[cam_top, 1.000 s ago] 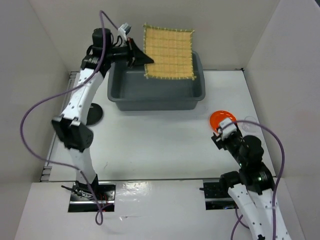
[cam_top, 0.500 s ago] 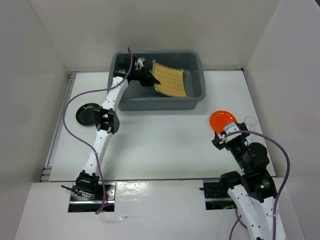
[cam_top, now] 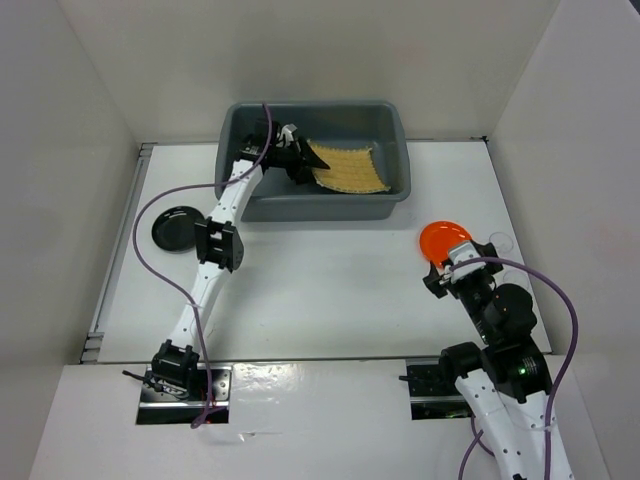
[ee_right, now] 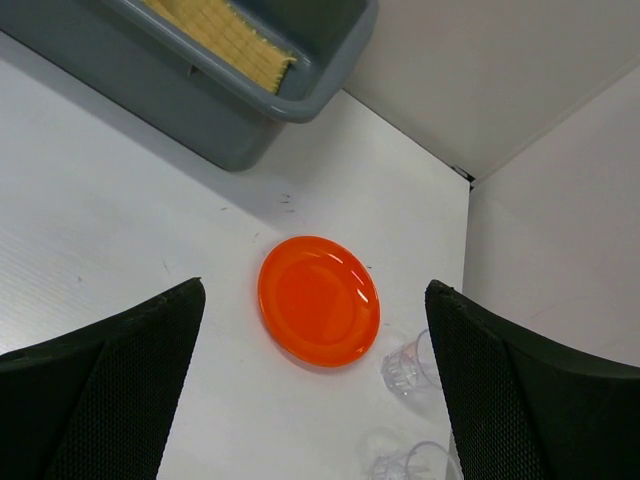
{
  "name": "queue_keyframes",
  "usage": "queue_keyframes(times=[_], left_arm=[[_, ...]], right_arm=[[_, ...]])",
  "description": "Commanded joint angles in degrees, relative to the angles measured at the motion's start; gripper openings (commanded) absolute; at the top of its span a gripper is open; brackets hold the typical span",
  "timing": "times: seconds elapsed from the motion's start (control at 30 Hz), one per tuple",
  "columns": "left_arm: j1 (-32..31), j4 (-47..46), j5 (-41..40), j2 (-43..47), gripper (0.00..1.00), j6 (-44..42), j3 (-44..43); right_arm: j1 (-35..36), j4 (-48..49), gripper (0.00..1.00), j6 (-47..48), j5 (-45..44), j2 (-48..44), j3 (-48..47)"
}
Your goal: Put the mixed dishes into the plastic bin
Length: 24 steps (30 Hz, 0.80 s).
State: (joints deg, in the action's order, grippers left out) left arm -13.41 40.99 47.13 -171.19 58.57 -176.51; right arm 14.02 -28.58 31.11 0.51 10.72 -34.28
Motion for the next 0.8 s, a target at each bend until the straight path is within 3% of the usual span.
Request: queue_keyframes(times=[0.0, 0.03, 0.2, 0.27, 0.53, 0.77], left_arm=[[0.0, -1.0, 2.6, -0.3, 0.61, 0.4, -2.8], [0.5, -1.0, 2.1, 0.2, 0.98, -0.1, -2.8], [1.0, 5.9, -1.2, 2.1, 1.00, -1.9, -2.8], [1.6, 12.1, -6.6, 4.5, 1.00, -3.8, -2.8], [3.2, 32.9, -26.3, 12.4, 1.00, -14.9, -2.8], [-0.9, 33.6, -41.0, 27.3, 1.00, -18.7, 0.9]], right_arm=[[0.4, 3.6, 0.95, -0.9, -1.1, 0.6, 0.3], [0.4, 3.6, 0.99, -0.9, -1.7, 0.6, 0.3], [0.4, 5.0, 0.99, -3.0, -3.1, 3.4, 0.8], [0.4, 7.9, 0.99, -6.1, -9.9, 6.1, 1.9], [0.4, 4.1, 0.99, -7.8, -8.4, 32.3, -3.7], [0.4, 2.7, 0.99, 0.9, -8.4, 36.1, -5.7]])
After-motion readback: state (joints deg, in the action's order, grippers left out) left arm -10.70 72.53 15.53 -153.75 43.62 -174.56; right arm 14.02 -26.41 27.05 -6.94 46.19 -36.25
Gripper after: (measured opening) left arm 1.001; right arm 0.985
